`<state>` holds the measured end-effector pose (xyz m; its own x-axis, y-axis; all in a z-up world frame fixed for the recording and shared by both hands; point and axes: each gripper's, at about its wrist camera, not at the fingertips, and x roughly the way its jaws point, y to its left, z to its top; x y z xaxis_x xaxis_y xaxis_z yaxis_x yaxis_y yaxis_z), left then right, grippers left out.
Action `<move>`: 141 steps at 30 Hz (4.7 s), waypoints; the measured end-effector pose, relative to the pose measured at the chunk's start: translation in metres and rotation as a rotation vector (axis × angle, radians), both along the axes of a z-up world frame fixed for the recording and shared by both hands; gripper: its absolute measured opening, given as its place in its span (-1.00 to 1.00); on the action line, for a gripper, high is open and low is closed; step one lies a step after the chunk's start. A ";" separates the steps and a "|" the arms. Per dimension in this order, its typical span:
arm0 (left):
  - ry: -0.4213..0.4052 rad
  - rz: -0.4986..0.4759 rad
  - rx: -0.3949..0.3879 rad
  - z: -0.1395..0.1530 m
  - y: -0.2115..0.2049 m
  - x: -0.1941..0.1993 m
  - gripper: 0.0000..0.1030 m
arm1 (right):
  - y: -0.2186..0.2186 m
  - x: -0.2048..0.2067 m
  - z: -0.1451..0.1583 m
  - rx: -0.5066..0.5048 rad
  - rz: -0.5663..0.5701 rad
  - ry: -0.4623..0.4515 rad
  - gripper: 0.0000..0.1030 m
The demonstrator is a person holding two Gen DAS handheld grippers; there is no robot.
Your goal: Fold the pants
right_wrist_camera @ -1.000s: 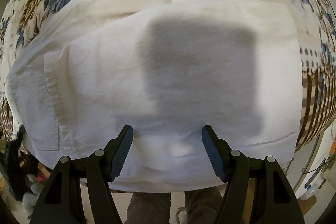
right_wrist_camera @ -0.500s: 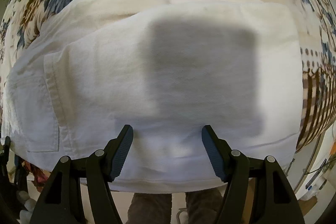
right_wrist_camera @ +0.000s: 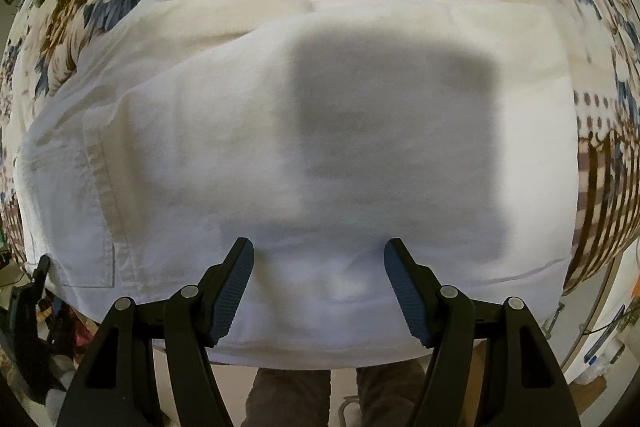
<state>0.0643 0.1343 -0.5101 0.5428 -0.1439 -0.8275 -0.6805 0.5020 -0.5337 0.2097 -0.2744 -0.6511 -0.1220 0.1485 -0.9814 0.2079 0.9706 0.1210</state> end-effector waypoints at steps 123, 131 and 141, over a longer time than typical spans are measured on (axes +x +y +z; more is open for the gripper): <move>0.189 -0.891 0.009 -0.034 -0.310 0.074 -0.08 | -0.268 -0.176 -0.030 0.688 -0.867 -0.080 0.07; 0.198 -0.897 -0.018 -0.034 -0.275 0.067 -0.16 | -0.249 -0.141 -0.027 0.499 -0.727 -0.101 -0.36; 0.173 -0.876 -0.171 -0.061 -0.303 0.094 0.28 | -0.221 -0.109 -0.068 0.723 -0.792 -0.202 0.30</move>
<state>0.1578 -0.1689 -0.5707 0.0510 -0.5750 -0.8166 -0.1703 0.8007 -0.5744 0.1010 -0.4954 -0.7189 0.4160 0.6636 -0.6217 0.6551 0.2555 0.7111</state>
